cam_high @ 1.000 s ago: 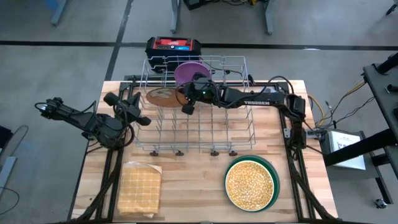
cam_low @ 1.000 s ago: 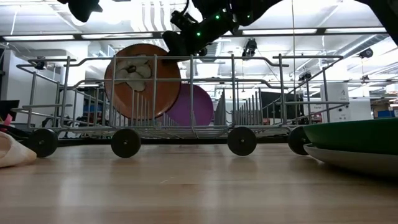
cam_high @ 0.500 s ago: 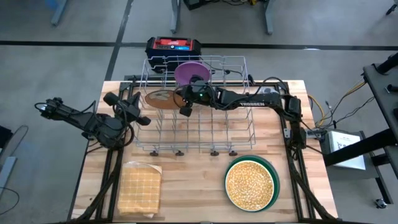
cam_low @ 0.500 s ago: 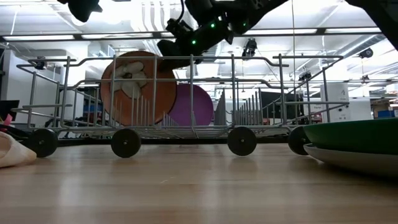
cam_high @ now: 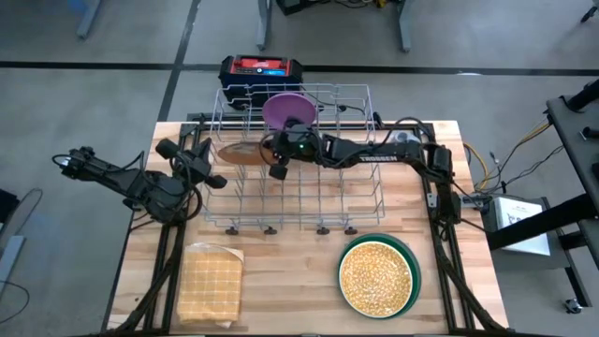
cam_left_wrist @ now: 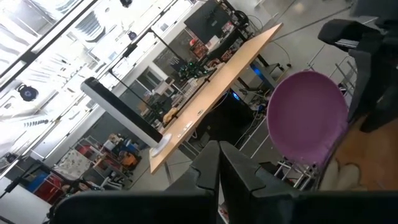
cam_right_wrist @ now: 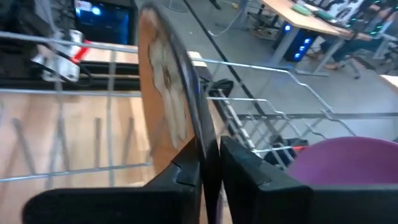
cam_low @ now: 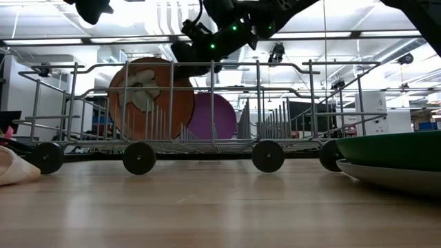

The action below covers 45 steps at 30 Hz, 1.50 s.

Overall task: Sort dishes
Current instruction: Put the orange plate into the dish rack, then put the yellow plate into the dish rack

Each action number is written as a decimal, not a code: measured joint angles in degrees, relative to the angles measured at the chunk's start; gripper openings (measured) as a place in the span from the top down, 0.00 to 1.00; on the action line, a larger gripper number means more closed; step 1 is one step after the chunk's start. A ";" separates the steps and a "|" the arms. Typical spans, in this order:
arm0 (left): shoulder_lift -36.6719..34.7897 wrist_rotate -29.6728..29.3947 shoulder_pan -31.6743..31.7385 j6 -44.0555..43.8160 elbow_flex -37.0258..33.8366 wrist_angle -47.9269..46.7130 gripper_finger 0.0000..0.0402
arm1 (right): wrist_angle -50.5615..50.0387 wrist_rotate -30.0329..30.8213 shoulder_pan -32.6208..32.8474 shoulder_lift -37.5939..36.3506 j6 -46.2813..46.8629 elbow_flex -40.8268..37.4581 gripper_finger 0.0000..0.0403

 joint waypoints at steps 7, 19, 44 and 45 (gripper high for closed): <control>0.00 0.00 0.00 0.00 0.00 0.00 1.00 | 0.24 1.09 -0.17 -0.07 -0.09 0.36 0.77; 0.02 0.00 0.00 0.00 0.00 -0.02 1.00 | -3.06 1.88 -0.13 -0.16 -0.26 3.58 0.70; 0.12 33.17 0.01 6.65 0.00 0.90 1.00 | -45.81 0.68 0.44 -11.92 2.34 7.53 0.71; 0.15 35.27 0.05 6.87 0.02 0.96 1.00 | -47.89 0.45 0.73 -13.01 3.03 7.15 0.71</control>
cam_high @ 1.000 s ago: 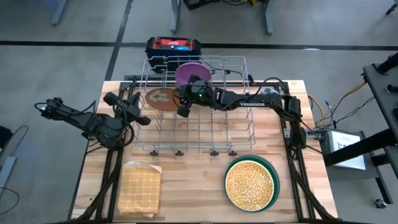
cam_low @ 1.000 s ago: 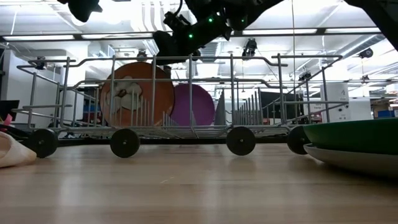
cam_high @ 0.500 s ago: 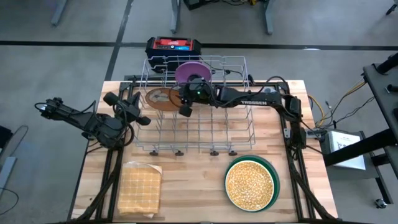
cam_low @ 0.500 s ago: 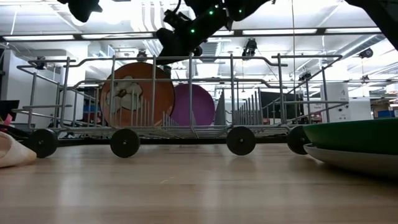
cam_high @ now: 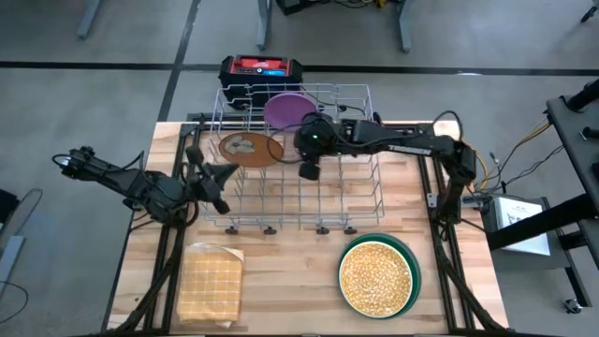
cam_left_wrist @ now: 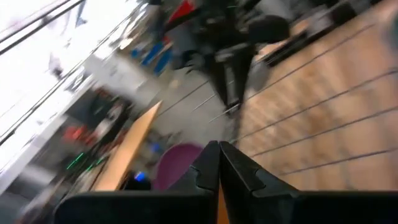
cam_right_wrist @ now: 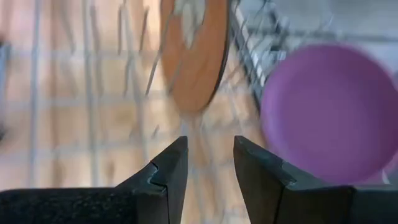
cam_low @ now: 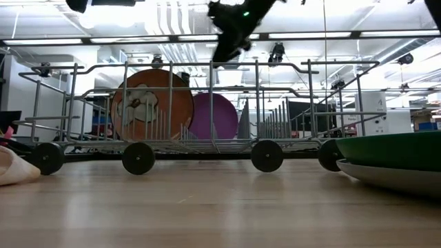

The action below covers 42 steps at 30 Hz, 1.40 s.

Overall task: Sort dishes
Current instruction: Put the yellow plate into the dish rack

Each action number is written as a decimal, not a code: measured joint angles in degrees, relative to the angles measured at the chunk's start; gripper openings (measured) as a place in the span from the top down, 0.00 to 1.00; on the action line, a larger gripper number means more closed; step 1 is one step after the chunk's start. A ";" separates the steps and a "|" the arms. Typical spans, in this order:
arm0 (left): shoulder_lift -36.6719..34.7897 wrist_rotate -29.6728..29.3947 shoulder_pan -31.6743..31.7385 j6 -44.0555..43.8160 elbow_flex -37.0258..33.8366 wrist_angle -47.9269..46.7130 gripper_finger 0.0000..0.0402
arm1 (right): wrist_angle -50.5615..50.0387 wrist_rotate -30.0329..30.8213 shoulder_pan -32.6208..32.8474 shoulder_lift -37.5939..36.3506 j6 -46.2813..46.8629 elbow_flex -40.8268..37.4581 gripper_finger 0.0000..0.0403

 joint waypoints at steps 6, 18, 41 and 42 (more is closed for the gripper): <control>2.09 12.88 0.04 3.02 0.01 2.86 1.00 | -2.52 -0.07 3.49 -9.97 4.69 -9.99 0.76; 16.50 20.26 0.04 15.79 0.04 17.12 1.00 | 8.97 4.26 17.97 -33.93 18.98 -38.49 0.85; 43.57 39.72 -0.19 -3.58 27.32 -6.09 1.00 | -8.59 1.28 39.61 -49.38 65.22 -50.94 0.86; 43.90 39.74 -0.14 -4.47 27.53 -6.07 1.00 | -9.62 1.14 41.50 -49.14 67.88 -50.97 0.87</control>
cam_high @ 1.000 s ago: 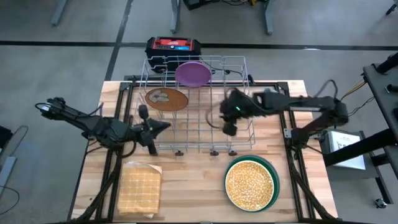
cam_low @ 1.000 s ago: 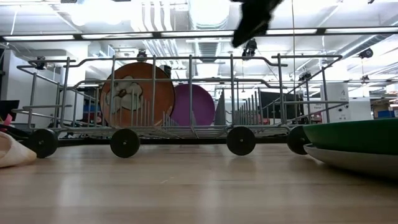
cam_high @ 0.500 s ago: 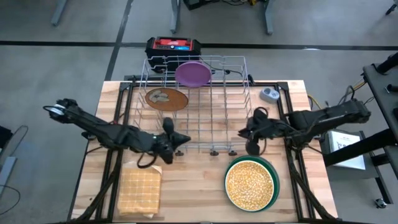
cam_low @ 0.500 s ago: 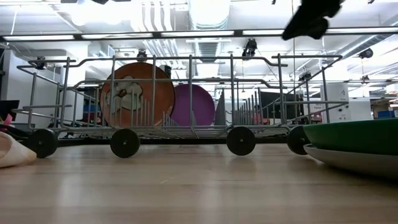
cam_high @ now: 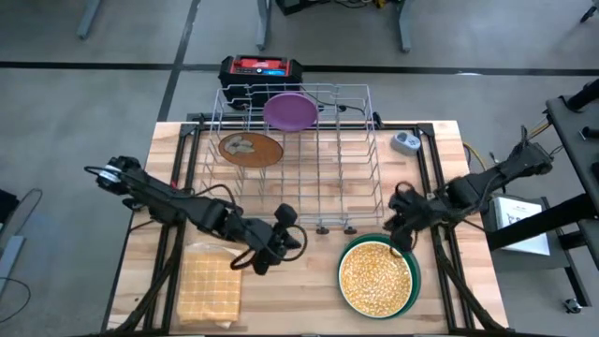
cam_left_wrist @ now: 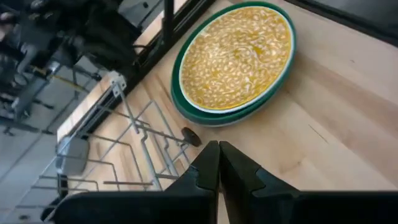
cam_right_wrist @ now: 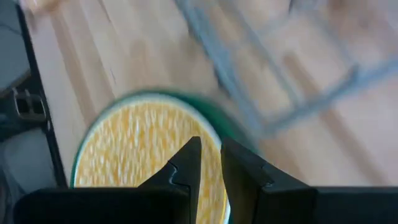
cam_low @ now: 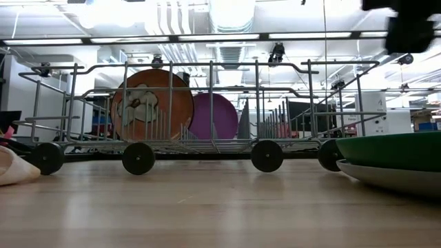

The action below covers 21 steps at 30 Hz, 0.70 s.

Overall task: Sort dishes
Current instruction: Put the yellow plate into the dish rack

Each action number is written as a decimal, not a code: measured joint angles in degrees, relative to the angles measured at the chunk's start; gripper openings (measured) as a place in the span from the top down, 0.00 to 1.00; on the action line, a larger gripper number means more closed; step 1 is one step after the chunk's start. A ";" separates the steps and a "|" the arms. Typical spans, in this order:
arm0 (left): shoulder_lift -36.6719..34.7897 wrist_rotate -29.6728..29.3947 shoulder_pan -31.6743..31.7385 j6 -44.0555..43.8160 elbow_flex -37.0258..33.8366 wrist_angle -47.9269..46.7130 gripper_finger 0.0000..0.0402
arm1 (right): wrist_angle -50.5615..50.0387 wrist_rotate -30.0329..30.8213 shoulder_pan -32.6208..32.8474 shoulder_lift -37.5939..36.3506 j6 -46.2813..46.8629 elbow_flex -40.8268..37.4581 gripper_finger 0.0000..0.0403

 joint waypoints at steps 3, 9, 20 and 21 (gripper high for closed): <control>1.25 0.58 -0.04 -2.56 1.15 0.58 1.00 | -3.06 0.02 6.11 0.67 8.42 -0.02 0.87; 6.78 1.55 -1.81 -4.16 4.98 2.23 1.00 | -5.38 1.78 18.28 2.08 24.07 -0.02 0.88; 21.58 1.55 -2.83 -3.95 16.44 1.41 1.00 | -7.30 2.95 26.67 10.03 38.65 -0.09 0.81; 22.80 1.55 -2.79 -3.89 17.56 1.44 1.00 | -7.05 2.55 26.79 10.83 39.16 -0.09 0.81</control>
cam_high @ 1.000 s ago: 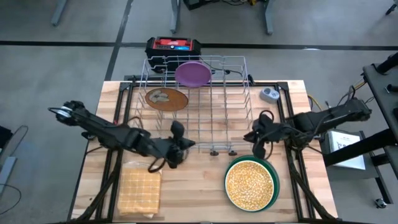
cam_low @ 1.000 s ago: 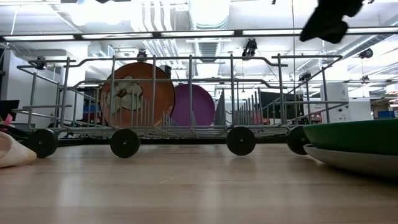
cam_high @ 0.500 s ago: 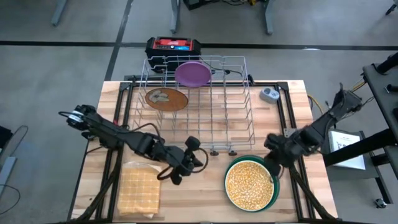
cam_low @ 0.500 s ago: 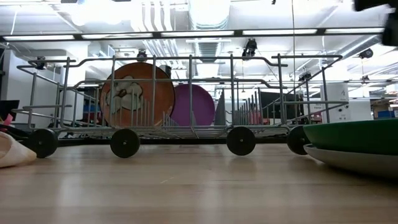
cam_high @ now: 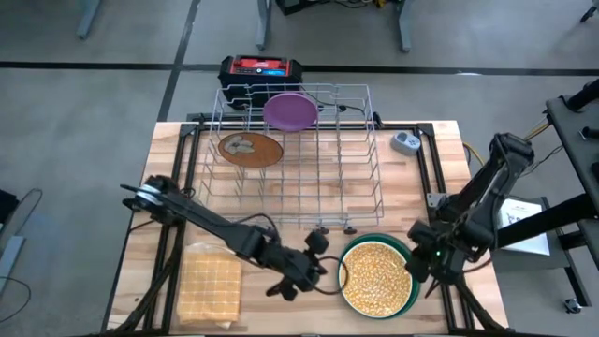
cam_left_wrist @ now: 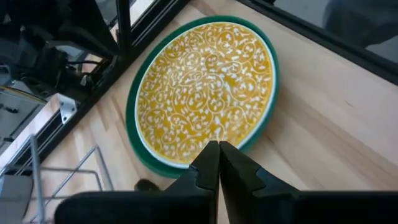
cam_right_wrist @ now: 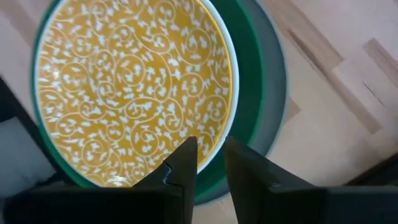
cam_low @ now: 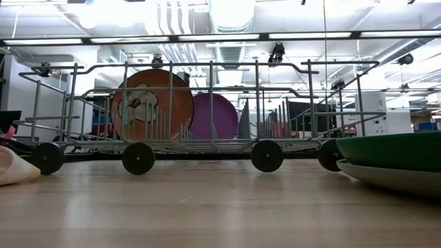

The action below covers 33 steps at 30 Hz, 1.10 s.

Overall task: Sort dishes
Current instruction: Put the yellow plate into the dish rack

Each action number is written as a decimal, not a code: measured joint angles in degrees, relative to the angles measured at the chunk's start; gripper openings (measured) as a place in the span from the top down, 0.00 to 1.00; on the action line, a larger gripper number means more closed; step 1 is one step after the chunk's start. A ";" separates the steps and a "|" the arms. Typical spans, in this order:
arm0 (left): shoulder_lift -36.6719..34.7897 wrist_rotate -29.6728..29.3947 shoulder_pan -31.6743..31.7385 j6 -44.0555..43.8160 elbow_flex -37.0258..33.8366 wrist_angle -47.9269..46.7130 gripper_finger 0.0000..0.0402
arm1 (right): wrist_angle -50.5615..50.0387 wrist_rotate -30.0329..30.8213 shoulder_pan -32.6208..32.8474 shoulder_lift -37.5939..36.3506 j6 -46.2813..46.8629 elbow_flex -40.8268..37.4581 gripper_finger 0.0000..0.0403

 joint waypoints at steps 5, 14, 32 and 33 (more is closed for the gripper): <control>6.45 1.01 0.01 1.00 6.39 0.41 1.00 | 0.60 -2.33 0.22 3.35 2.23 -0.02 0.75; 17.61 9.45 0.02 0.93 16.77 -3.31 1.00 | 5.45 -2.62 0.22 9.73 3.36 -0.02 0.62; 28.13 17.77 2.81 -5.97 23.24 -2.65 1.00 | 6.65 -2.05 0.22 13.20 4.51 -0.56 0.54; 28.51 17.92 3.02 -6.39 23.24 -2.07 1.00 | 7.00 -2.05 0.21 13.20 4.75 -0.82 0.54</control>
